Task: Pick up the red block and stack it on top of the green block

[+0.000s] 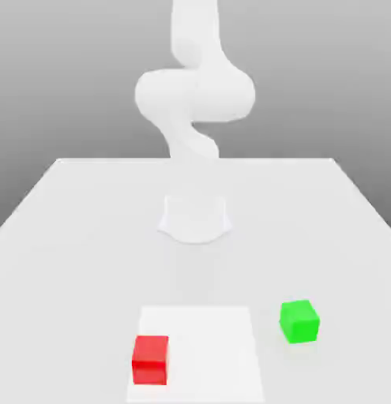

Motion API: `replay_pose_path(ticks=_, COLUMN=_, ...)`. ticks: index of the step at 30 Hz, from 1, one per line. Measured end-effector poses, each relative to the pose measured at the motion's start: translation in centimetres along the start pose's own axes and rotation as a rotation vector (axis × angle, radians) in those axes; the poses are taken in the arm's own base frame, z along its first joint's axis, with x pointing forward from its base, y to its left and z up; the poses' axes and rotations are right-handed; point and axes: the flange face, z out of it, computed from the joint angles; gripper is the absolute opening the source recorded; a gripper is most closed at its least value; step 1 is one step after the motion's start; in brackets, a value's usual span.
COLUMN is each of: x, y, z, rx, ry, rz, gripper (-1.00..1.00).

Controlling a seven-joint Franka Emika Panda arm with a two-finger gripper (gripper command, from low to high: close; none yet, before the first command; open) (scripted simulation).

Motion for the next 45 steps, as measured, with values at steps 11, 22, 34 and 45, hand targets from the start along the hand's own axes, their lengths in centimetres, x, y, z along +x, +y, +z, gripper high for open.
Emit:
replay_pose_path(ticks=11, x=-2.8, y=7.2, z=22.0, rx=-0.235, ry=-0.244, rz=0.01, gripper=0.0)
replay_pose_path(ticks=22, x=-11.5, y=20.4, z=37.2, rx=-0.488, ry=-0.463, rz=0.019, gripper=0.0)
replay_pose_path(ticks=34, x=-16.1, y=25.5, z=43.4, rx=-0.528, ry=-0.495, rz=0.015, gripper=-1.0)
replay_pose_path(ticks=45, x=-21.0, y=15.6, z=36.8, rx=-0.471, ry=-0.554, rz=-0.148, gripper=-1.0)
